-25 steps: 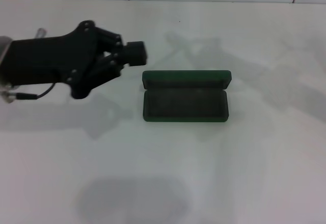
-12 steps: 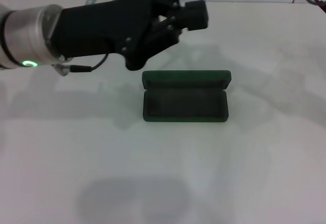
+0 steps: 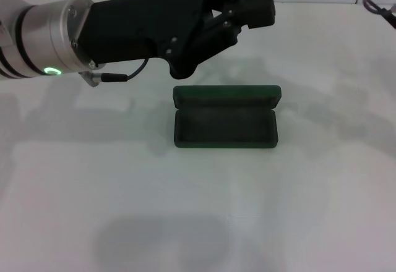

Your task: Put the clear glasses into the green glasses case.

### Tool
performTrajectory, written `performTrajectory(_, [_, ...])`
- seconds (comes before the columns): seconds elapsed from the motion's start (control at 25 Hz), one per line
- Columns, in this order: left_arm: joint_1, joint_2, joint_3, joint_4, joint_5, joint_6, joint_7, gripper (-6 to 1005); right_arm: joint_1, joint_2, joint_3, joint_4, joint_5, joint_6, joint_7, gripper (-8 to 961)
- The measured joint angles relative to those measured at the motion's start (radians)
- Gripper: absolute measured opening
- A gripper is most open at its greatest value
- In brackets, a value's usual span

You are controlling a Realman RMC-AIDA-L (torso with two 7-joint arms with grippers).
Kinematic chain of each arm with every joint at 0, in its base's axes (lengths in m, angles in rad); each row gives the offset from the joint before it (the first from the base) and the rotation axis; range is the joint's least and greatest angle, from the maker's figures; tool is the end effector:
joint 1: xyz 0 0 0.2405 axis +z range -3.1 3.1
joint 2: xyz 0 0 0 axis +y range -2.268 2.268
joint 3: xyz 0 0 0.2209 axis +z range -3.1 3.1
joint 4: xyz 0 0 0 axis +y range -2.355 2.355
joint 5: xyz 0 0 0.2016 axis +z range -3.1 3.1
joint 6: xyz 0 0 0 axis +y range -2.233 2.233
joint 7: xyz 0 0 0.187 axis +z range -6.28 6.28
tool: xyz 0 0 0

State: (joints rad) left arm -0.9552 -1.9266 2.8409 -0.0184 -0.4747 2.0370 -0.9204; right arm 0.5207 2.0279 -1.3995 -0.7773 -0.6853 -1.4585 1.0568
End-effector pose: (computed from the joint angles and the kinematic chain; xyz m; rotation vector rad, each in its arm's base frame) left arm -0.0661 0.2949 0.0118 2.5658 -0.1099 1.5607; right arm 0.0526 0.3471 0.0531 -2.2212 0.0008 1.6165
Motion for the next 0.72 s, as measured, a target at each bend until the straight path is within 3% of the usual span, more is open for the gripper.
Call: performTrajectory(0.72, [0.013, 0.007, -0.008, 0.0, -0.016, 0.0, -0.001, 36, 0.011, -0.006, -0.092, 0.033, -0.019, 0.018, 0.0, 88])
